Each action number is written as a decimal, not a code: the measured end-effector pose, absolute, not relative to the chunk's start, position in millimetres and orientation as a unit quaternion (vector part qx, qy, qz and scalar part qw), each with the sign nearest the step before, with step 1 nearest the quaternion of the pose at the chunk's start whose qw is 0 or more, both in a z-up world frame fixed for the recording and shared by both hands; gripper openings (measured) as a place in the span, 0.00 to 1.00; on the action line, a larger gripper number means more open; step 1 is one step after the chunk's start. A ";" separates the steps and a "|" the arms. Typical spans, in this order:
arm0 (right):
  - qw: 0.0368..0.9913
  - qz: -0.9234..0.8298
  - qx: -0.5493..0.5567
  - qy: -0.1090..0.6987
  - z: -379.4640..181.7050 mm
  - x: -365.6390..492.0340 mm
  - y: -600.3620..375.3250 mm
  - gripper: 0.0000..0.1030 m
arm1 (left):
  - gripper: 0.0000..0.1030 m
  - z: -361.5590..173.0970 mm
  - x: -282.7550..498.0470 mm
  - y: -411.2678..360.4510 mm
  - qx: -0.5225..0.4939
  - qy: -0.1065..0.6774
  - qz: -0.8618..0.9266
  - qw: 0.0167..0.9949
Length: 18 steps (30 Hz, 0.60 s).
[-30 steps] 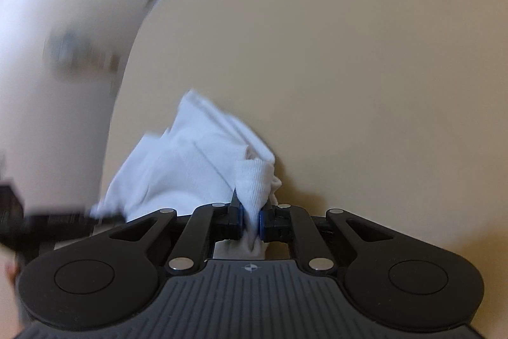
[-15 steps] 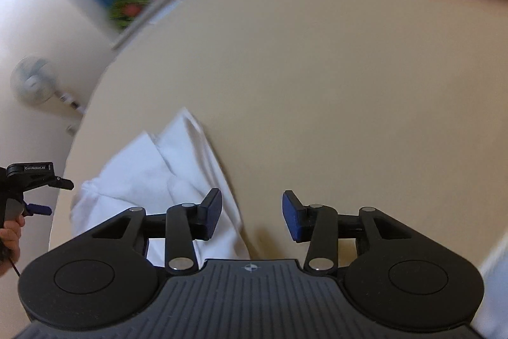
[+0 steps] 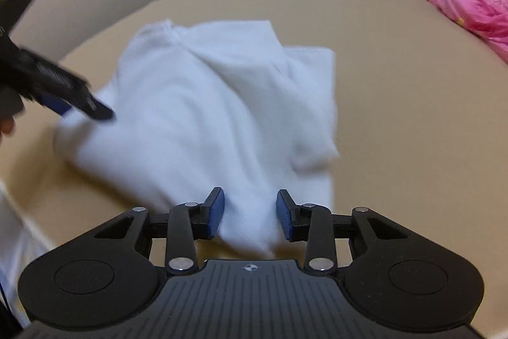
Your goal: Fold small clothes
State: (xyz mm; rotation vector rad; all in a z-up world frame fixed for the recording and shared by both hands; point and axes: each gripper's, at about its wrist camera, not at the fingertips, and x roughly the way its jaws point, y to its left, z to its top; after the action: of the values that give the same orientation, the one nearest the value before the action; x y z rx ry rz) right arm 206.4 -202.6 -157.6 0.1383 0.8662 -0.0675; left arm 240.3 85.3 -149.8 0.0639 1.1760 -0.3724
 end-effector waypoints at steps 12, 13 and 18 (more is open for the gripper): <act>0.905 -0.073 0.087 0.410 -145.1 296.9 -246.7 0.43 | 1.00 -118.8 328.3 22.3 0.093 0.522 -0.072 0.845; 0.896 -0.082 0.103 0.425 -158.1 304.1 -255.2 0.48 | 1.00 -129.3 334.8 20.1 0.104 0.536 -0.069 0.835; 0.893 -0.111 0.140 0.413 -149.5 281.0 -274.6 0.57 | 0.99 -96.3 323.1 53.9 0.039 0.521 -0.050 0.851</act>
State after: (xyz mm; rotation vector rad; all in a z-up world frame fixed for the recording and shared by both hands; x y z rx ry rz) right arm 281.0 -274.6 -149.5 0.2911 0.8562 -0.2301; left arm 323.1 53.9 -96.3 0.0827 1.0968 -0.1049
